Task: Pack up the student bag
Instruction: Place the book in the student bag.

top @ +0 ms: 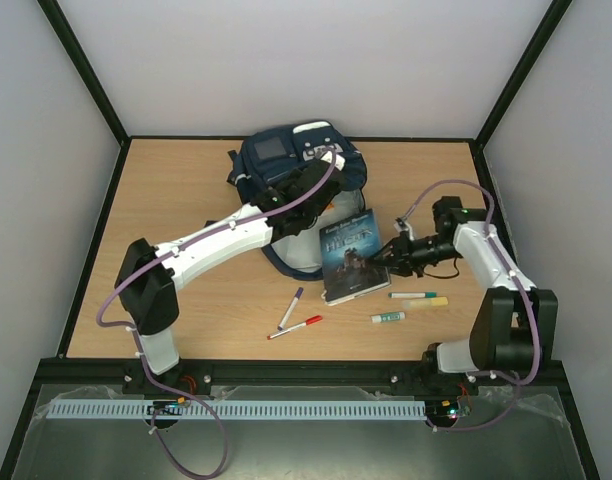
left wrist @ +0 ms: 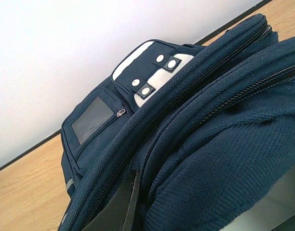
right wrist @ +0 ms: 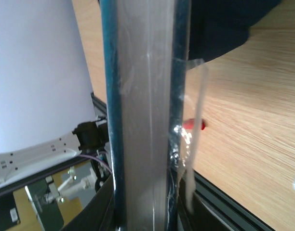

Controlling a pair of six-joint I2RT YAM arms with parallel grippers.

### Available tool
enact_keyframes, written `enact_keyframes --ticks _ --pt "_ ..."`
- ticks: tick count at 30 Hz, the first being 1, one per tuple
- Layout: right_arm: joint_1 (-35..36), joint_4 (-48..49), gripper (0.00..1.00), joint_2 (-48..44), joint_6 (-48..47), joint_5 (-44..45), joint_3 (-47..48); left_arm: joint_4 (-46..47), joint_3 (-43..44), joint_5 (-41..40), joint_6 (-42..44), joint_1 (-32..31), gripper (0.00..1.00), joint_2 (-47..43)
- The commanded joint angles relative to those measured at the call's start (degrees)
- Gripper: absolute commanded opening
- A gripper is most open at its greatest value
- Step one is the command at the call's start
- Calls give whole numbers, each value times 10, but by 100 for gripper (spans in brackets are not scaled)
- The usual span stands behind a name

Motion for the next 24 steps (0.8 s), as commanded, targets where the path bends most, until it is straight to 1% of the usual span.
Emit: enact_keyframes --ticks 1,5,8,11,13,15,20,23,24 --pt "46 49 1 29 -4 -108 5 58 -7 4 -47 5 2 -58" --pt "75 104 1 68 10 -143 24 67 -13 8 -43 4 3 -64" --pt "96 176 1 94 60 -163 26 71 -17 3 -43 4 2 -65" --pt "116 245 1 119 83 -152 43 72 -20 -1 -42 4 2 -68" --pt "119 317 1 136 125 -145 49 79 -26 0 -41 4 2 -71" --pt "119 361 1 152 159 -144 55 81 -29 1 -41 5 3 -74" --pt "119 418 1 183 195 -123 74 81 -31 9 -43 5 2 -80" --pt "122 447 1 207 222 -98 77 82 -31 13 -44 4 3 -83" --pt "125 444 1 216 220 -84 85 82 -31 13 -44 4 2 -84"
